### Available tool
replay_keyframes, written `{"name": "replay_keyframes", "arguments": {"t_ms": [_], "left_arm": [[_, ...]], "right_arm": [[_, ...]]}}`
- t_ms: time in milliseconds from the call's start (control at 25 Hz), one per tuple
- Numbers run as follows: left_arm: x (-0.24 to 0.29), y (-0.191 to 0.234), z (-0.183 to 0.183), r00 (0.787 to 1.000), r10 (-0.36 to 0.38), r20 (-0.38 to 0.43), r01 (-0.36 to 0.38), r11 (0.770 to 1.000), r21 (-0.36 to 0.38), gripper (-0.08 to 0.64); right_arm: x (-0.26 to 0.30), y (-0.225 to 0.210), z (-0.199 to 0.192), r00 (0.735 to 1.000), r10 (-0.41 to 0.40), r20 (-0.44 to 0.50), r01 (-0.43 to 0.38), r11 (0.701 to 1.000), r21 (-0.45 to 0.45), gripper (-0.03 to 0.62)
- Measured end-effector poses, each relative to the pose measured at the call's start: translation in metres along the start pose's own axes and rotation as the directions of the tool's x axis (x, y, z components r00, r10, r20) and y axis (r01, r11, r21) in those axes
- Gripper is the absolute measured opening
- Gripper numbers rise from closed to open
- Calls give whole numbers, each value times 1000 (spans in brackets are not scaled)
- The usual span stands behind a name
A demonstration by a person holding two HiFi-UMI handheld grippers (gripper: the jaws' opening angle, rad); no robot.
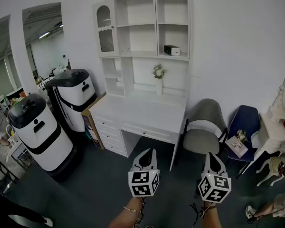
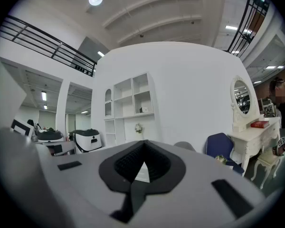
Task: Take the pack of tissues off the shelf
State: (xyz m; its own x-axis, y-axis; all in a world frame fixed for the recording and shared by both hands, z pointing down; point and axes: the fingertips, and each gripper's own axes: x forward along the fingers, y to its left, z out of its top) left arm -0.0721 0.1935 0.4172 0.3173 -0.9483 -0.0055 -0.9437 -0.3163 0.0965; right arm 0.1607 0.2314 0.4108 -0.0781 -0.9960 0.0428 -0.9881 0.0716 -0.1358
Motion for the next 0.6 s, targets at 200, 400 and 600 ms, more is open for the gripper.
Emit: {"name": "replay_keyframes", "arguments": {"t_ms": [200,400,600], "left_arm": [[5,-3,-1,1000,0,-3,0,1000,-2,17],[9,-4,-3,1000,-1,-10,1,1000,-2,17],[10,-6,-2,1000,0,-6,0,1000,2,17]], "right_arm": [[3,-3,0,1000,5,-3,-5,1000,-1,3],[6,-3,-1,1000,11,-11,-11,1000,1,3],[8,-4,-1,999,32,17,-32,999,44,8]]}}
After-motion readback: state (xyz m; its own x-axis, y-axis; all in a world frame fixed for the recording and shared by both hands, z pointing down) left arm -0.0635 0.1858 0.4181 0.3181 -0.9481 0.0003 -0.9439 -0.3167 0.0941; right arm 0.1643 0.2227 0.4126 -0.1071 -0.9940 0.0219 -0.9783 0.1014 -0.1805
